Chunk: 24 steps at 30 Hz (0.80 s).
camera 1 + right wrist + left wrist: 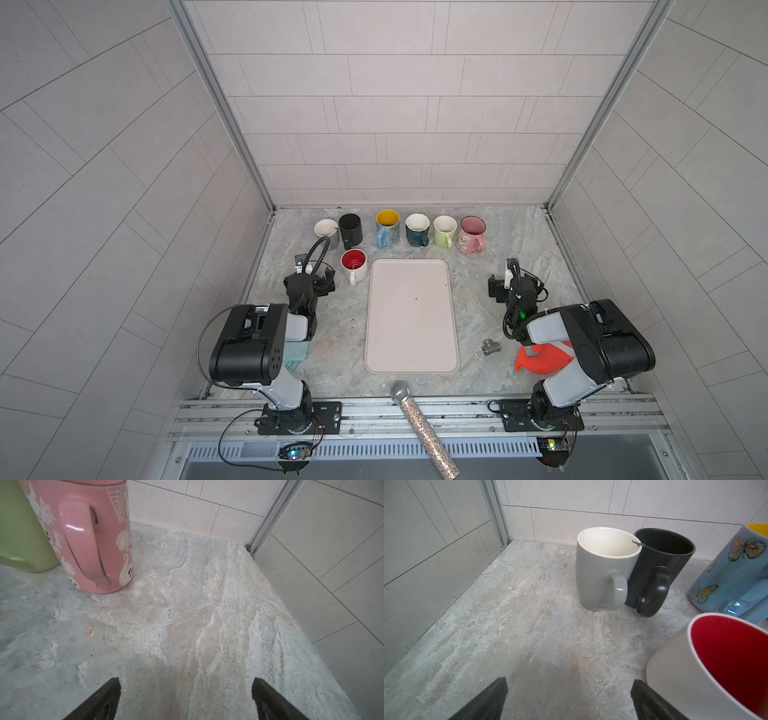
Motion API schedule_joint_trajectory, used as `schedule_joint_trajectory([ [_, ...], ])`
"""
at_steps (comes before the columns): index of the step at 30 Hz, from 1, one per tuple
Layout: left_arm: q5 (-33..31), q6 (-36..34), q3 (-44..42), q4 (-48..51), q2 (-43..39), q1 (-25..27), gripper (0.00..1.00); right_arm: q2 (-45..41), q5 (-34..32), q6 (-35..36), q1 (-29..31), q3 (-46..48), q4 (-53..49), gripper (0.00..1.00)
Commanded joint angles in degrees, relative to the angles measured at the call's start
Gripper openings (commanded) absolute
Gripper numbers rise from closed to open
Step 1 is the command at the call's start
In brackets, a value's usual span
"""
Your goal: Turn the mug right side up
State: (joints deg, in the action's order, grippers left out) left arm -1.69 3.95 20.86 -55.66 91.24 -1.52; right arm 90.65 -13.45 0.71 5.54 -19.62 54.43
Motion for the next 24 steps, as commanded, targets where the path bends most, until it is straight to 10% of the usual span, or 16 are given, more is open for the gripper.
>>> schedule_joint_trajectory([
  [1,0.4,-0.9,0.4,0.1,-0.4,-0.3,1.00,-0.4,2.0,-0.7,-1.3,-1.4,0.7,0.99],
  [24,0.5,-1.0,0.3,0.0,-0.5,-0.3,1.00,-0.3,2.0,-0.7,-1.4,-1.2,1.3,0.99],
])
